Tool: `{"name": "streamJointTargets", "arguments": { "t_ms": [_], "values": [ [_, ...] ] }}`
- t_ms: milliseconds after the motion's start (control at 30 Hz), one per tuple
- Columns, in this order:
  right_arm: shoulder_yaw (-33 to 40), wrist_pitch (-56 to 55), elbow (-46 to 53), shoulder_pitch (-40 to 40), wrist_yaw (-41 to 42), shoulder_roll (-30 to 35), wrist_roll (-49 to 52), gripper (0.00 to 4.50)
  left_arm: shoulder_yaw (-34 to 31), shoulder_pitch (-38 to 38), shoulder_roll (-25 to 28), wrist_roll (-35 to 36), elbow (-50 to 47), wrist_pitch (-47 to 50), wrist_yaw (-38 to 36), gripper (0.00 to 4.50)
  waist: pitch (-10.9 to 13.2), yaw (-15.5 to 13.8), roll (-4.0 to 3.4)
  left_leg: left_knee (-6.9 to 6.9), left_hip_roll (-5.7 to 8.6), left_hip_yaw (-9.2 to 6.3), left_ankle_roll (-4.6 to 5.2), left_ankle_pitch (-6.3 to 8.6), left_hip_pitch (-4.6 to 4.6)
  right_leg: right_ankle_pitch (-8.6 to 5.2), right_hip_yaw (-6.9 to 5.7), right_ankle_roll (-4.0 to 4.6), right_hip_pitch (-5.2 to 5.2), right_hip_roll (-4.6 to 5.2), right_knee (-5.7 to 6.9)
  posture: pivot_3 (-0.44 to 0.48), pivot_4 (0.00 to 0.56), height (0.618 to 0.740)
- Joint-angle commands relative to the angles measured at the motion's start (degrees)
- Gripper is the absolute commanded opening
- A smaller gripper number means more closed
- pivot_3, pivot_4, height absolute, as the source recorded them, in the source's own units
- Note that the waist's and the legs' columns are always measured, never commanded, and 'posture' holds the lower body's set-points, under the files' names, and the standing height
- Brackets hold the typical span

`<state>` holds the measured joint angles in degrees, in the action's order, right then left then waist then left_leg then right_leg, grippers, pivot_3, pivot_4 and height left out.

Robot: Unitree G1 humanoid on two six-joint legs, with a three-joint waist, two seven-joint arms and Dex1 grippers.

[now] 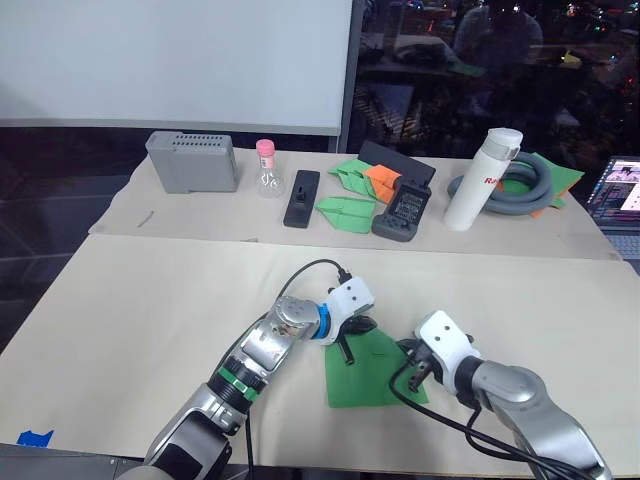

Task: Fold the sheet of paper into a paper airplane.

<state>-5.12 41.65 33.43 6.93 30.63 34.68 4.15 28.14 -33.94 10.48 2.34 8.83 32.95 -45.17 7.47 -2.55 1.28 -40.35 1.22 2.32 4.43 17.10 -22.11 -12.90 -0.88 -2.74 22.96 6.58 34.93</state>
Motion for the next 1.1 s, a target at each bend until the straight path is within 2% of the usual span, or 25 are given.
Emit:
{"name": "streamJointTargets", "arguments": {
  "t_ms": [33, 200, 333, 400, 533, 700, 867, 1100],
  "values": [
    [2.1, 3.8, -3.0, 5.1, 0.1, 1.3, 0.6, 0.01, 1.8, 0.3, -0.1, -0.8, 1.8, 0.2, -1.4, 0.0, 0.0, 0.0, 0.05, 0.0, 0.0, 0.0, 0.01, 0.01, 0.02, 0.0, 0.01, 0.0, -0.03, 0.01, -0.02, 0.0, 0.15, 0.74],
    [5.1, 3.7, -1.8, 7.4, 0.7, 1.8, 2.6, 0.01, 1.8, 0.2, -0.2, -1.0, 2.2, 0.0, -1.6, 0.0, 0.0, -0.1, 0.06, 0.0, 0.0, -0.03, 0.03, 0.02, 0.06, 0.0, 0.02, 0.0, -0.14, 0.06, -0.05, 0.0, 0.15, 0.74],
    [7.2, 0.9, -0.4, 5.7, 2.0, 1.2, 5.4, 0.01, 1.6, 0.4, 0.1, -1.1, 2.1, -0.1, -1.6, 0.0, 0.0, 0.0, 0.05, 0.0, 0.0, -0.05, 0.04, 0.03, 0.01, 0.0, 0.03, 0.0, -0.23, 0.08, -0.06, 0.0, 0.15, 0.74],
    [7.2, -0.5, 0.1, 2.5, 1.1, -1.4, 7.0, 0.01, 1.5, 0.6, 0.1, -1.2, 2.1, 0.0, -1.5, 0.0, 0.0, 0.0, 0.06, 0.0, -0.02, -0.05, 0.04, 0.03, 0.02, 0.0, 0.04, 0.0, -0.28, 0.08, -0.06, 0.0, 0.15, 0.74],
    [4.7, -3.2, -0.9, -3.1, 0.7, -2.5, 5.8, 0.01, 1.3, 0.6, 0.0, -1.2, 2.1, 0.0, -1.1, 0.0, 0.0, 0.5, -0.12, -0.01, -0.02, 0.01, 0.0, 0.0, -0.12, 0.0, 0.13, 0.0, -0.07, 0.08, 0.01, 0.0, 0.15, 0.74],
    [-1.7, -1.8, -4.6, -5.1, 0.0, -3.8, 4.3, 0.01, 1.0, 0.8, 0.1, -1.3, 1.7, 0.1, -0.9, 0.0, 0.0, 0.3, -0.12, 0.02, -0.04, -0.02, -0.07, -0.05, -0.23, 0.0, 0.03, 0.0, 0.1, -0.02, 0.08, 0.0, 0.15, 0.74],
    [-1.3, -2.9, -4.7, -0.5, -0.5, -4.3, 5.3, 0.01, 0.7, 1.2, 0.8, -1.5, 1.2, 0.1, -0.7, 0.0, 0.0, 0.5, -0.11, 0.01, -0.03, 0.02, -0.06, -0.04, -0.19, 0.0, 0.07, 0.0, 0.05, -0.01, 0.06, 0.0, 0.15, 0.74],
    [-2.3, -8.0, -1.5, 7.1, 4.9, 1.0, 6.1, 0.01, 0.6, 0.4, 1.0, -1.6, 3.0, -1.1, -1.1, 0.0, 0.0, 0.5, -0.09, 0.04, -0.05, 0.0, -0.06, -0.04, -0.11, 0.0, 0.04, 0.0, -0.02, -0.05, 0.05, 0.0, 0.15, 0.74]
  ]
}}
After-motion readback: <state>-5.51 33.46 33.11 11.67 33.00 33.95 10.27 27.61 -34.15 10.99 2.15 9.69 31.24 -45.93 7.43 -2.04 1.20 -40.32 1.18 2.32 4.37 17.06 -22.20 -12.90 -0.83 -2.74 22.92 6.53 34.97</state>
